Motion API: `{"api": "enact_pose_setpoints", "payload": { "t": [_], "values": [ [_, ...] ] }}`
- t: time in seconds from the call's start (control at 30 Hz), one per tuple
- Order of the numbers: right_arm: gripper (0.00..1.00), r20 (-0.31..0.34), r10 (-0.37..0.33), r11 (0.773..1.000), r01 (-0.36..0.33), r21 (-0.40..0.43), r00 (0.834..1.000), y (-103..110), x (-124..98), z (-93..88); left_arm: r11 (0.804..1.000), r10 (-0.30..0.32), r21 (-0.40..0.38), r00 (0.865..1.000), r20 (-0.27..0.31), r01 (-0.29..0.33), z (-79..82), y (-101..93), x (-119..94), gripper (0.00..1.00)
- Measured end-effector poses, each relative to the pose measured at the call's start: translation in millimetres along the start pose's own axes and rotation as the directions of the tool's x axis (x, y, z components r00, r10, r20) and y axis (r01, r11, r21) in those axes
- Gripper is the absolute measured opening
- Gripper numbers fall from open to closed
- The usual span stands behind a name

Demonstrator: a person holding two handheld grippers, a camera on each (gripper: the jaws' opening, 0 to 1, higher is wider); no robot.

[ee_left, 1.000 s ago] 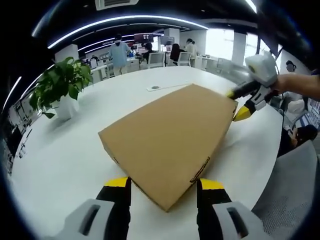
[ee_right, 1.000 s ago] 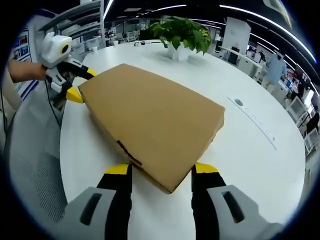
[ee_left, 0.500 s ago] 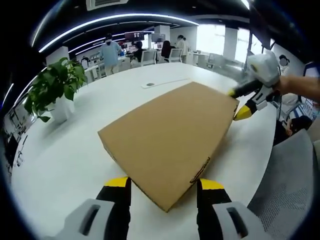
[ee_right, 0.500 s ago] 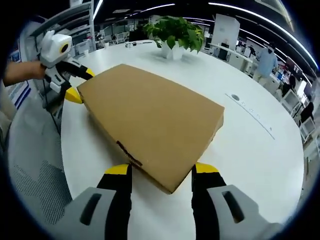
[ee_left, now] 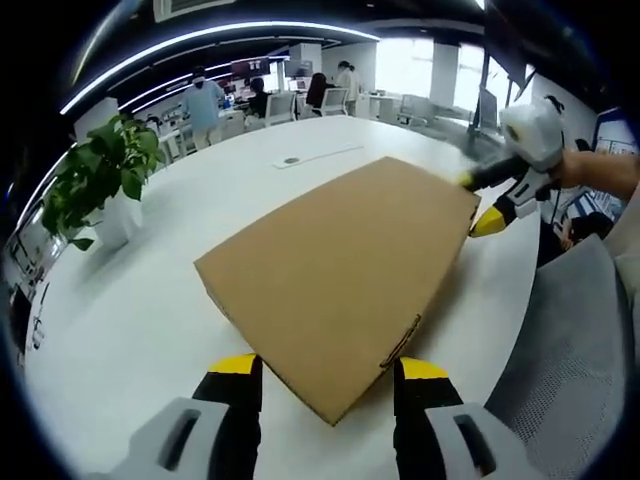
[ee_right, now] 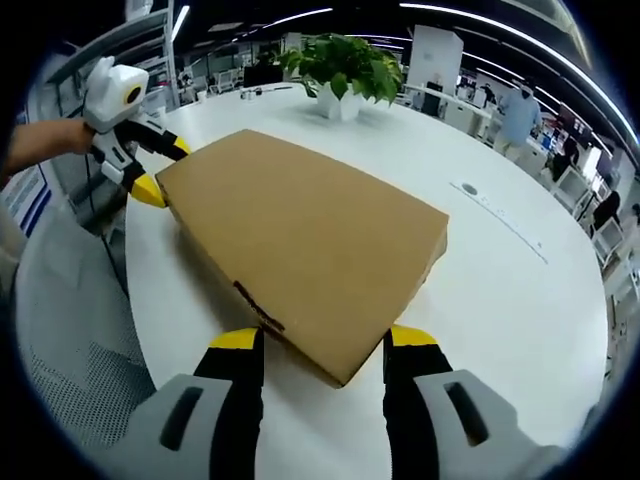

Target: Operate the shoe box by opening the lid, removing the specified soft item, and placing it in the target area until the item is outside and the box remains undamaged.

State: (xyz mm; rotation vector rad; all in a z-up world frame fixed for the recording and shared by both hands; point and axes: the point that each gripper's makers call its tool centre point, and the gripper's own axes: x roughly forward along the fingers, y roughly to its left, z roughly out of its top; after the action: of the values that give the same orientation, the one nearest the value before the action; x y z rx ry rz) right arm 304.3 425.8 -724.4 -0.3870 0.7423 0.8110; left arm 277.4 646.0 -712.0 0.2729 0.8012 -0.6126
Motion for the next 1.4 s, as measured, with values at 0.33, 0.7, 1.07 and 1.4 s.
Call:
{"api": "enact_pose_setpoints", "payload": {
  "t": [0.33,0.7,1.07,1.4],
  "values": [
    [0.47,0.032,-0.02,0.991,0.016,0.129,0.999,18,-3,3.3,0.999,-0.023,0.029,1.0,-0.015,0.023,-7.8,1.3,-10,0.52],
    [0.44,0.005,-0.045,0.998,0.044,0.035,0.999,29,-4,-3.0,0.998,-0.036,0.047,0.999,-0.017,0.037,-14.5,3.9,-16,0.53],
    [0.43,0.016,-0.059,0.997,0.058,0.059,0.998,43,-8,-6.3,0.996,-0.049,0.069,0.998,-0.025,0.051,-20.8,5.7,-20,0.53],
    [0.42,0.04,-0.043,0.997,0.04,0.073,0.998,48,-13,-9.0,0.996,-0.04,0.078,0.998,-0.047,0.044,-23.5,6.3,-20,0.55]
  ]
}}
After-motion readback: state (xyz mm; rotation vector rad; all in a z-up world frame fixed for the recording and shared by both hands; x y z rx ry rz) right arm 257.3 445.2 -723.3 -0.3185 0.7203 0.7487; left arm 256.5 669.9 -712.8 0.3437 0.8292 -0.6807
